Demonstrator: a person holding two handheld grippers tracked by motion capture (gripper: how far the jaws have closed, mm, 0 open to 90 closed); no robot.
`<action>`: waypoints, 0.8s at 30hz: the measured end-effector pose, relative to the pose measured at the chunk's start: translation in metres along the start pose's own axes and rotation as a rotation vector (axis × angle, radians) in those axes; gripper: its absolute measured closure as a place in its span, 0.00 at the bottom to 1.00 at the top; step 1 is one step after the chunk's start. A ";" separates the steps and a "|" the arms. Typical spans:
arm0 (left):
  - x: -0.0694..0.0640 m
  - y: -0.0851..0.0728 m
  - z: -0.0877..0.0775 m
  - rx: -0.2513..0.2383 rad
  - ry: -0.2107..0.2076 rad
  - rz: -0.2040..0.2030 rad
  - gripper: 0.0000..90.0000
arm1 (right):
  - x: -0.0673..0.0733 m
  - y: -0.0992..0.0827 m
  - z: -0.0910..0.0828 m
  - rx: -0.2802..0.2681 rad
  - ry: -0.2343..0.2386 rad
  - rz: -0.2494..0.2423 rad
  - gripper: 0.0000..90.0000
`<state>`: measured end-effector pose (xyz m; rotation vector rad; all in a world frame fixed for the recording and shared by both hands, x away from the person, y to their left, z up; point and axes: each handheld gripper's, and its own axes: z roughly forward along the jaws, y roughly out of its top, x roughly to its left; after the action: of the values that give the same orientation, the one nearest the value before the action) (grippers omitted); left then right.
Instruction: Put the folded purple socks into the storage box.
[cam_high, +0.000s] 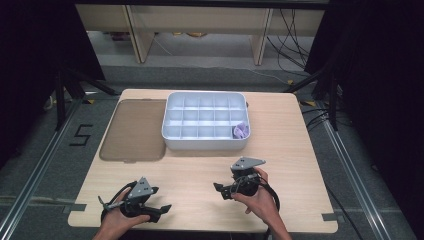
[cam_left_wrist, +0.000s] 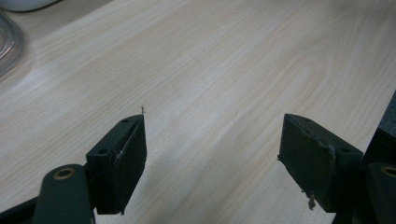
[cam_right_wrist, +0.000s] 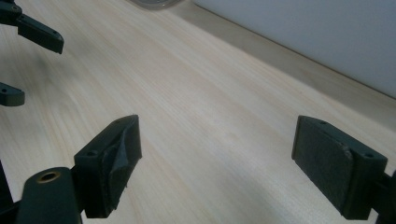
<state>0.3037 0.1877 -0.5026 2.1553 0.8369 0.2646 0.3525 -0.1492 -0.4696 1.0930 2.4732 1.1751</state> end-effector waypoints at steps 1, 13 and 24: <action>0.000 0.000 0.000 0.000 -0.001 0.005 0.25 | 0.000 -0.003 0.001 -0.001 0.001 -0.003 0.18; 0.000 0.000 0.000 0.005 -0.004 0.018 0.25 | 0.004 -0.015 -0.004 -0.009 0.004 0.002 0.18; -0.002 0.000 0.000 0.001 -0.003 0.013 0.25 | 0.009 -0.023 -0.002 0.008 0.015 -0.028 0.18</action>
<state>0.3026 0.1862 -0.5025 2.1626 0.8214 0.2673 0.3330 -0.1537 -0.4838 1.0524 2.4978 1.1710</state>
